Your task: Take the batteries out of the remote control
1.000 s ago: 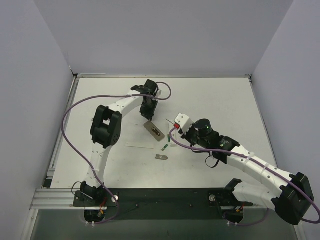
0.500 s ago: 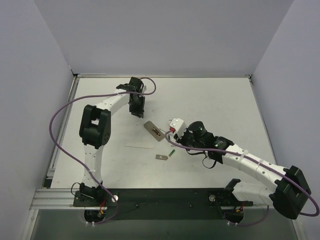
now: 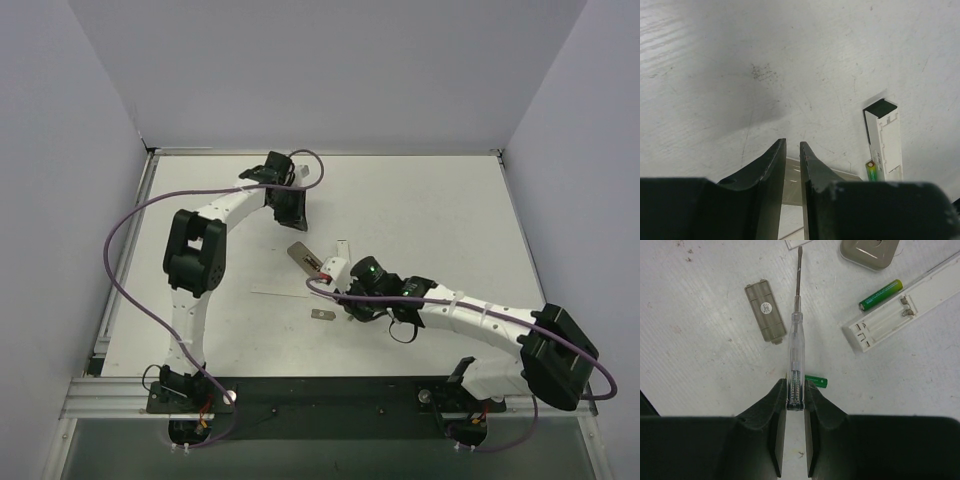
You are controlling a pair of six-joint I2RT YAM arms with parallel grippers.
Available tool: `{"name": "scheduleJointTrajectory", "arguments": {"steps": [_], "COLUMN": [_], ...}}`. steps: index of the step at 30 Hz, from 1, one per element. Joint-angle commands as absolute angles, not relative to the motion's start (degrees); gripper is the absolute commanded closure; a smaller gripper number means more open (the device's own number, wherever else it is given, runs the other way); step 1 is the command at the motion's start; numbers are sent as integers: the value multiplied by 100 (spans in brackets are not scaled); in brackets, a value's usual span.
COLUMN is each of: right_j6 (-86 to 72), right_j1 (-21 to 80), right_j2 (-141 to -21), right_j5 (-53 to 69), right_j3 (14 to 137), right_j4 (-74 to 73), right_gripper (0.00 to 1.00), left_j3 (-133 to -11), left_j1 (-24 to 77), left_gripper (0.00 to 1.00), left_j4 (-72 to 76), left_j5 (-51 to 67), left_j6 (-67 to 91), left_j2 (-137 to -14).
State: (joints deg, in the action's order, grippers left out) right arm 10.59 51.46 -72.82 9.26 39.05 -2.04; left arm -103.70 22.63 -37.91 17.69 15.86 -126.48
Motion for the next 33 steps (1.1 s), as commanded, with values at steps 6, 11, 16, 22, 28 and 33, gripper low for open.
{"name": "scheduleJointTrajectory", "arguments": {"steps": [6, 11, 16, 22, 28, 33], "right_j6": [879, 826, 817, 931, 1037, 1125], "right_j1": [5159, 4958, 4650, 4351, 4228, 4192], "right_j2": [-7998, -8130, -8209, -8262, -8420, -8517], "right_j5": [466, 290, 299, 439, 536, 615], "right_j3": [4473, 4614, 4798, 4895, 5018, 5115], "right_j4": [-422, -448, -553, -589, -571, -554], "right_gripper": [100, 100, 100, 100, 100, 100], "left_j3": [-10125, -9932, -9651, -9378, -9044, -8711], "left_j1": [2276, 2276, 2294, 2303, 2312, 2373], "left_gripper": [72, 72, 73, 73, 73, 73], "left_j4": [-3936, -4131, -4052, -3955, -3709, -3463], "left_j5": [1680, 1398, 1564, 1714, 2012, 2328], "left_j6": [1512, 1503, 1555, 1634, 1810, 1951], "left_j2": [-12779, -12657, -12498, -12270, -12006, -11822]}}
